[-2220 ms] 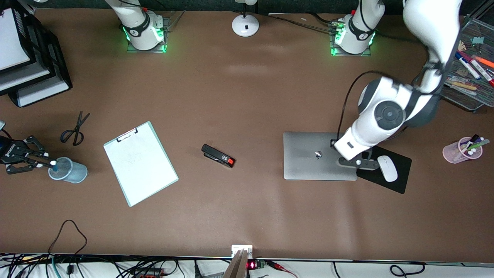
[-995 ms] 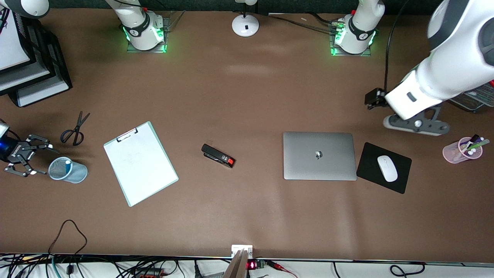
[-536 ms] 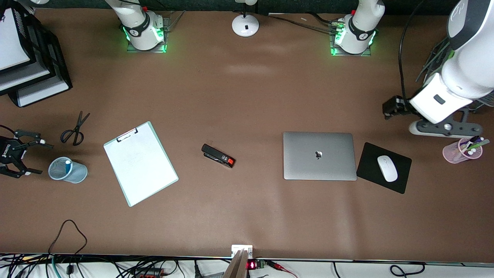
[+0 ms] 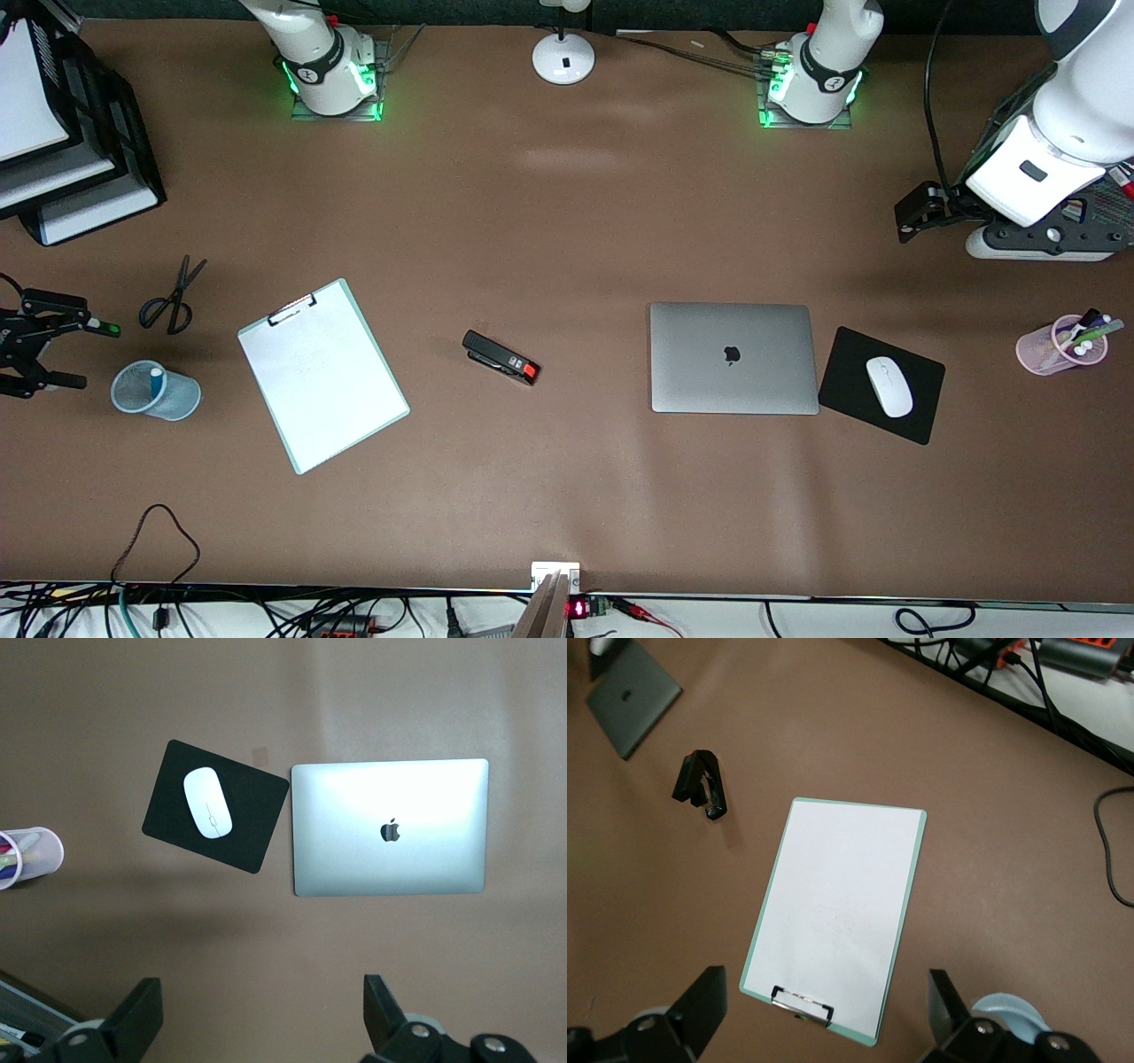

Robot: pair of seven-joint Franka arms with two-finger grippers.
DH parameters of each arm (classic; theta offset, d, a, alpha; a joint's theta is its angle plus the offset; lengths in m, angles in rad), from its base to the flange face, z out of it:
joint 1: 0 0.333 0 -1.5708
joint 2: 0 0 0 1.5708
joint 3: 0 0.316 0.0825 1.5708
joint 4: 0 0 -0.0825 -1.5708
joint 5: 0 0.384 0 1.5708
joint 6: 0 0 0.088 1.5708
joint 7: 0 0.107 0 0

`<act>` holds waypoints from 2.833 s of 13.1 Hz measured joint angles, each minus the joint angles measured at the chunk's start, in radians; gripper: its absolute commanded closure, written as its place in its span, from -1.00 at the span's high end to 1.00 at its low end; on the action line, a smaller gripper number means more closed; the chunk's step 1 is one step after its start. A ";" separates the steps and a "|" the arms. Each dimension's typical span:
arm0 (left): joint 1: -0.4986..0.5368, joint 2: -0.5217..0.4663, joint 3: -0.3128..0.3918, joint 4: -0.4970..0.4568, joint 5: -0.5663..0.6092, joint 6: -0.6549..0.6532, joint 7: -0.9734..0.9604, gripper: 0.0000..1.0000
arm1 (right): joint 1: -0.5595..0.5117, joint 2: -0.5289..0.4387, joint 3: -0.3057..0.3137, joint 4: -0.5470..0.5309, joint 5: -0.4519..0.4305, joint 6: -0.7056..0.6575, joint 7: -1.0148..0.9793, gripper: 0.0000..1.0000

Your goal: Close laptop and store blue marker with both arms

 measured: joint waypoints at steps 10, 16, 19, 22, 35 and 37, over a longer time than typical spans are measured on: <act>-0.005 0.002 -0.004 -0.002 0.000 0.002 0.020 1.00 | 0.342 -0.199 0.004 -0.006 -0.365 -0.234 0.889 1.00; -0.007 0.002 -0.012 -0.002 0.000 -0.002 0.020 1.00 | 0.474 -0.338 0.004 -0.112 -0.477 -0.259 1.232 1.00; -0.007 0.002 -0.012 -0.002 0.000 -0.003 0.020 1.00 | 0.482 -0.447 0.003 -0.252 -0.499 -0.178 1.241 1.00; -0.010 0.002 -0.013 -0.002 0.000 -0.003 0.020 1.00 | 0.482 -0.605 -0.004 -0.460 -0.502 -0.044 1.242 1.00; -0.016 0.001 -0.060 0.013 0.000 -0.020 0.019 1.00 | 0.421 -0.661 -0.073 -0.476 -0.505 0.027 1.145 1.00; -0.014 0.001 -0.063 0.014 0.000 -0.034 0.018 1.00 | 0.415 -0.658 -0.080 -0.476 -0.505 0.028 1.061 1.00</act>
